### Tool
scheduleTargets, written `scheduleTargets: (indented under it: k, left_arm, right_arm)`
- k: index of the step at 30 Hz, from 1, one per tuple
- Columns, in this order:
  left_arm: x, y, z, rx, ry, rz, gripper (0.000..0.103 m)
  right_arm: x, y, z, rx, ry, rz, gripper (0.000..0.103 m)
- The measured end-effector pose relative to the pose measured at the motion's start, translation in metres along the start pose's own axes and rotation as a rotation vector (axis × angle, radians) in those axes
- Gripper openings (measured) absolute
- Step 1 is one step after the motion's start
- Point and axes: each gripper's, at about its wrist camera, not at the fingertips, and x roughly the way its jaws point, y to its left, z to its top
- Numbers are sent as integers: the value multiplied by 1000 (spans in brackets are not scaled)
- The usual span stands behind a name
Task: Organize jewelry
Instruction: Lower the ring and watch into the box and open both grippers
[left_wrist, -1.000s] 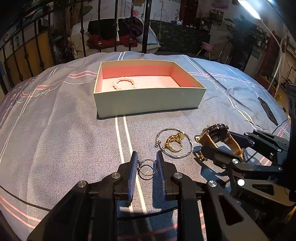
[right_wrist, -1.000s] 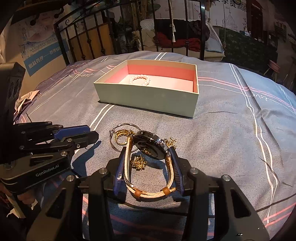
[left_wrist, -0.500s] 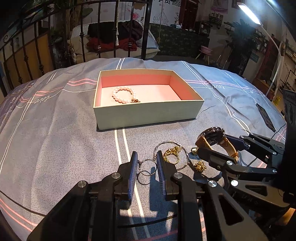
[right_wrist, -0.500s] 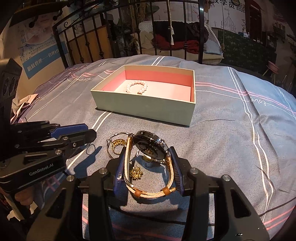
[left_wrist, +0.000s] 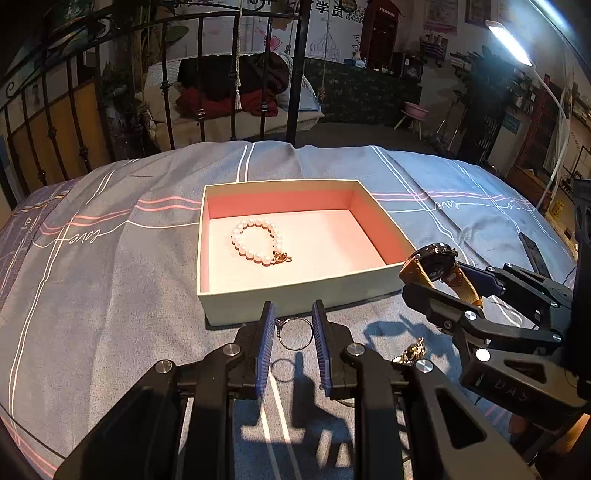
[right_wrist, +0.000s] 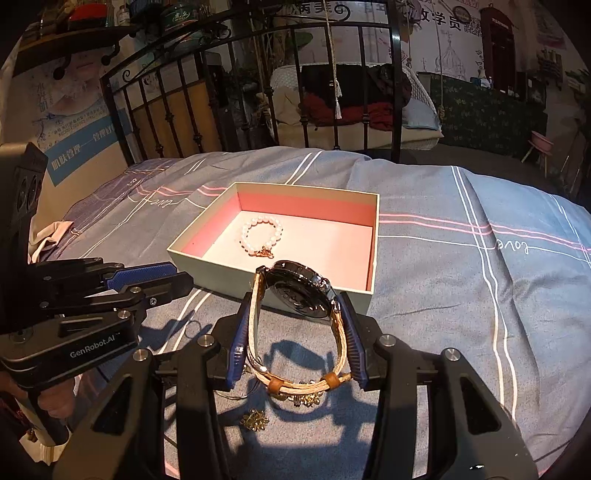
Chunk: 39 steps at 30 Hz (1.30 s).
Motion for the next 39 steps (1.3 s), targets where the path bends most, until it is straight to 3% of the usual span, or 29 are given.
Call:
scheduleTargets:
  k: [18,26,39]
  left_arm:
    - [48,21,59,-51,9,24,20]
    - [80,32,66,-106,101,30,20]
    - [94,35,66,-89,135,66,21]
  right_arm:
    - [63,-5,50,-49,43,-23,45]
    - [95,-4,53,-73,110,-32,45]
    - [106,-2,45,-103,151,-36,46]
